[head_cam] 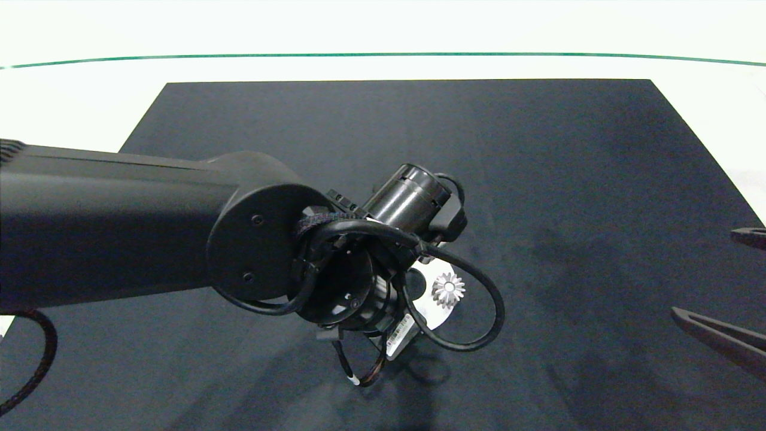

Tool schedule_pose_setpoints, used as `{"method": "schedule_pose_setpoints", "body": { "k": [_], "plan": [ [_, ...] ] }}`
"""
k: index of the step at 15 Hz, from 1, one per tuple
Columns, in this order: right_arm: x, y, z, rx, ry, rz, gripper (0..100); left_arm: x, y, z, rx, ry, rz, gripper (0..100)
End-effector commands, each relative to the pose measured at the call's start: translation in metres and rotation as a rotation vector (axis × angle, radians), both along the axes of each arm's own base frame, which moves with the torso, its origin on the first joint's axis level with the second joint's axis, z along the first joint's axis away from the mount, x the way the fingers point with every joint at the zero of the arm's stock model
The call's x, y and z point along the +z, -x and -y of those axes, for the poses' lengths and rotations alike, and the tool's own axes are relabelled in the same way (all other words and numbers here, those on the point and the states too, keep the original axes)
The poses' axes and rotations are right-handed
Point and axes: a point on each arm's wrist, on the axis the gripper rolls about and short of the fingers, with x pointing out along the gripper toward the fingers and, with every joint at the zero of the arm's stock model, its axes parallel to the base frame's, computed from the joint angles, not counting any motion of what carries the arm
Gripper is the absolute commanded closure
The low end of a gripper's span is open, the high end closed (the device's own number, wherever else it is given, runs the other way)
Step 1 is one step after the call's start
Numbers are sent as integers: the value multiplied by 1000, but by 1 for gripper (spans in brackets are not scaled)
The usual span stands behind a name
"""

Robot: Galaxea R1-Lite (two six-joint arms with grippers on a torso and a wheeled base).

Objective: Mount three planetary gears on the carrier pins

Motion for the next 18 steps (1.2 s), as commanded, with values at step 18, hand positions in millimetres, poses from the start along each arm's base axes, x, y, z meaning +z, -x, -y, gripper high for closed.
{"method": "schedule_pose_setpoints", "body": {
  "k": [18],
  "plan": [
    [0, 0, 0, 0, 2, 1, 0, 40, -101, -48, 346, 170, 109, 0]
  ]
}}
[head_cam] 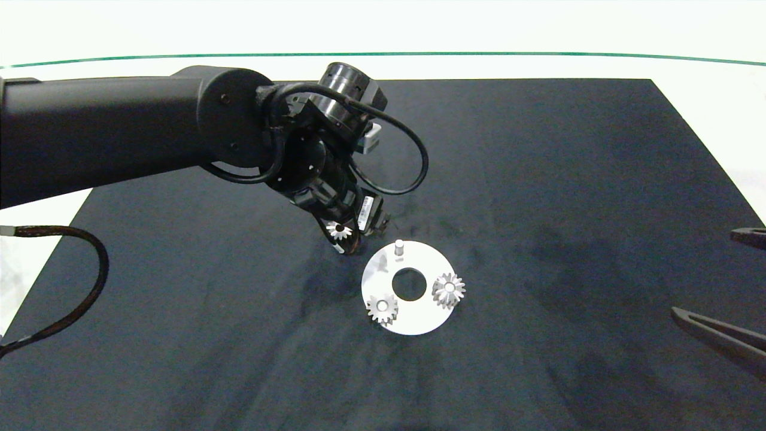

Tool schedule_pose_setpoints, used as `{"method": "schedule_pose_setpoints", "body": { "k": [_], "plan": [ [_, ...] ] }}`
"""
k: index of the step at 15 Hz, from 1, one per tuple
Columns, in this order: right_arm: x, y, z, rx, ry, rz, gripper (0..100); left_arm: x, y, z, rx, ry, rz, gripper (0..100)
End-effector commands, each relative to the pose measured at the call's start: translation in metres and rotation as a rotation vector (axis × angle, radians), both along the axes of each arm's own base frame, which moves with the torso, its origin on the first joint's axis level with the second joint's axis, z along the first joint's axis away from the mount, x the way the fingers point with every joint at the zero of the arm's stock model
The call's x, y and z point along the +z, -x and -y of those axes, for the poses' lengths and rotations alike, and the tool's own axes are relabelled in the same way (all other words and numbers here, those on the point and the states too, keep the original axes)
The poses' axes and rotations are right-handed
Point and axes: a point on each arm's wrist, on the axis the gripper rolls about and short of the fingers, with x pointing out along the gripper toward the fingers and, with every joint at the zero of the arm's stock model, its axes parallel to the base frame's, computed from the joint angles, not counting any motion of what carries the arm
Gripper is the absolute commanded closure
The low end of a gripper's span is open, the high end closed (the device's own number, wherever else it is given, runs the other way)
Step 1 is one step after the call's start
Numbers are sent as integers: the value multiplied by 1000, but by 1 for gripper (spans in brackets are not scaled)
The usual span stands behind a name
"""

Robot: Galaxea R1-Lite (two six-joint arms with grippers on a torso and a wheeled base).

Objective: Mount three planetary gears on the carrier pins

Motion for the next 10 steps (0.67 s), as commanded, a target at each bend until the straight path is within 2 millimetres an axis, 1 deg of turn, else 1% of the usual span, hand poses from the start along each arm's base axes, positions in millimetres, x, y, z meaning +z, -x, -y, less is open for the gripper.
{"method": "schedule_pose_setpoints", "body": {
  "k": [1, 3, 7, 10],
  "plan": [
    [0, 0, 0, 0, 3, 0, 0, -9, -10, -7, 31, -19, -23, 0],
    [0, 0, 0, 0, 3, 0, 0, -10, -13, -12, 47, -23, -28, 0],
    [0, 0, 0, 0, 3, 0, 0, -21, -18, -23, 75, -47, -60, 0],
    [0, 0, 0, 0, 3, 0, 0, -23, -18, -24, 76, -35, -43, 0]
  ]
}}
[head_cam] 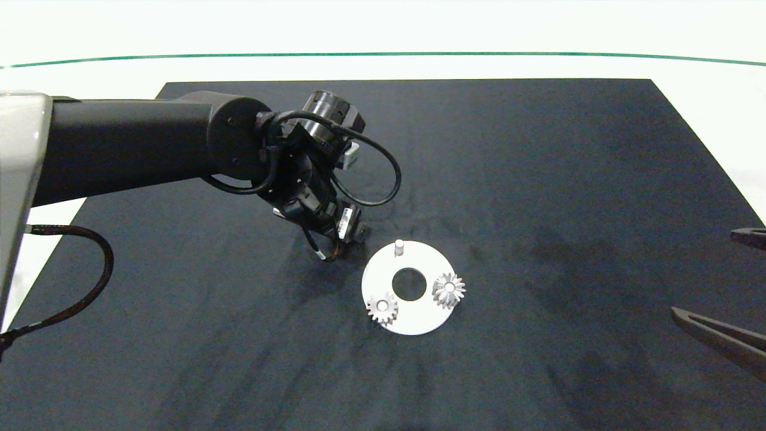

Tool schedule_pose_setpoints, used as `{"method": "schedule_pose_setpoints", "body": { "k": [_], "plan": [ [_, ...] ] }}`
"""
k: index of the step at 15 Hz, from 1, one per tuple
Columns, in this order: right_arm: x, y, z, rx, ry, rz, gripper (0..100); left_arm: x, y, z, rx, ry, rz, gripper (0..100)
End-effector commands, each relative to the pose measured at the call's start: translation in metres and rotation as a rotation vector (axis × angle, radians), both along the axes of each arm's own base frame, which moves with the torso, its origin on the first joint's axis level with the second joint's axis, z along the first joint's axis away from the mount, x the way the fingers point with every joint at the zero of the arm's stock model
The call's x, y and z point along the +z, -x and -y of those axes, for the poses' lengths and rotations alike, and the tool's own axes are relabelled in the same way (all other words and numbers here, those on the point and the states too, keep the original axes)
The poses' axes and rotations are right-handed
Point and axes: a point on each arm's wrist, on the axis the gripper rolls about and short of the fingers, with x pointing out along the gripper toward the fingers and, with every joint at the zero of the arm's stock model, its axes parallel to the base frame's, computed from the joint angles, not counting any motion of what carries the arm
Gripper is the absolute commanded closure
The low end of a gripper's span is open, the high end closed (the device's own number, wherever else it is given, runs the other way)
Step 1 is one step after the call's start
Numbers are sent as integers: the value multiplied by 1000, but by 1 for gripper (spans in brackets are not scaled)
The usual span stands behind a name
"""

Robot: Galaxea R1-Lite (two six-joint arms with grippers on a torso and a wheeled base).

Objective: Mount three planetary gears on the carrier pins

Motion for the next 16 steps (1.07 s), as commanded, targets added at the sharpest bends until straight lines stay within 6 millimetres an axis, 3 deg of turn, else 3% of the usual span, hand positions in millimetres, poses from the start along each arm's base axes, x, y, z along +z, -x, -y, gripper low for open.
{"method": "schedule_pose_setpoints", "body": {
  "k": [1, 4, 16],
  "plan": [
    [0, 0, 0, 0, 2, 0, 0, -3, 3, -2, 2, -4, -6, 0],
    [-1, 0, 0, 0, 4, -2, 0, -8, 1, -1, 2, 2, 3, 0],
    [-1, -2, -1, 0, 7, -7, 0, -10, 3, 0, -3, 0, -1, 23]
  ]
}}
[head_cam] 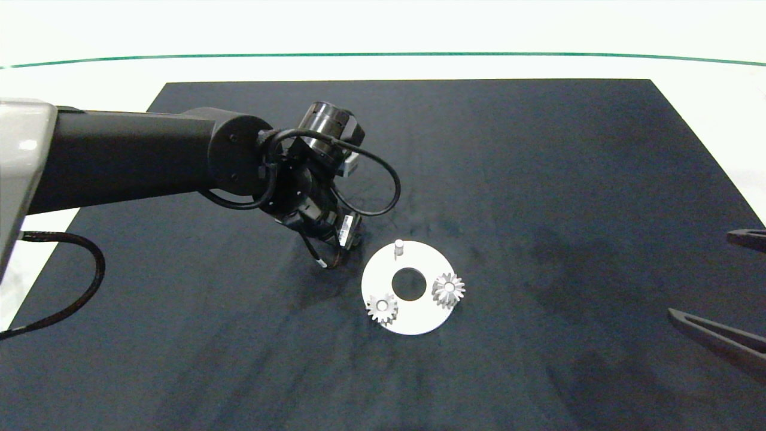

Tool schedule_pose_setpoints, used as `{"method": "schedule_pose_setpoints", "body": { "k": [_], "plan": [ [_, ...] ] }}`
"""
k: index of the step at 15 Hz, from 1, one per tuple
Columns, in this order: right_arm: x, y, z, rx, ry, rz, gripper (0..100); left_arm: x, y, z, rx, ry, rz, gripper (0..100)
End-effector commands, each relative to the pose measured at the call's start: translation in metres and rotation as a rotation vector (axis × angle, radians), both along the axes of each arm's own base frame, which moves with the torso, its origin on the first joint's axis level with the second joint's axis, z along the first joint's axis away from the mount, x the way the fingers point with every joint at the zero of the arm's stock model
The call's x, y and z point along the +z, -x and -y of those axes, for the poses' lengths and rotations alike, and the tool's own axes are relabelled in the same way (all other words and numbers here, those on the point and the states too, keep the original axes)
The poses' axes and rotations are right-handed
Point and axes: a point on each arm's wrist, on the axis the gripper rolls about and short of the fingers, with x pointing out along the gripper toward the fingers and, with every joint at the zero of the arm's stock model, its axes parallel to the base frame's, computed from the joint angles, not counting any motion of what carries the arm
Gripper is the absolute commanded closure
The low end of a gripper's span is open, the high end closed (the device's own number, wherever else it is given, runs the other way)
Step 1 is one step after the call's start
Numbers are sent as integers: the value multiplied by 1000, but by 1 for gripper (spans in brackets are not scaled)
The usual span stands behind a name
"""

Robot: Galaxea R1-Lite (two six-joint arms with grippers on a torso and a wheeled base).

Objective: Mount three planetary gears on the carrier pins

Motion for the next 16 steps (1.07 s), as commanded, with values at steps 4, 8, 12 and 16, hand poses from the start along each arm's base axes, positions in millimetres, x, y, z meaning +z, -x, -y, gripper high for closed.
{"method": "schedule_pose_setpoints", "body": {
  "k": [4, 8, 12, 16],
  "plan": [
    [0, 0, 0, 0, 4, -1, 0, 2, -1, 4, -7, 11, 16, 32],
    [0, -1, -1, 0, 4, -2, 0, 0, 0, 6, -12, 10, 13, 40],
    [-1, -1, -1, 0, 6, -5, 0, 1, 0, 5, -12, 12, 17, 47],
    [-1, -1, -1, 0, 5, -4, 0, 1, 1, 5, -11, 11, 14, 56]
  ]
}}
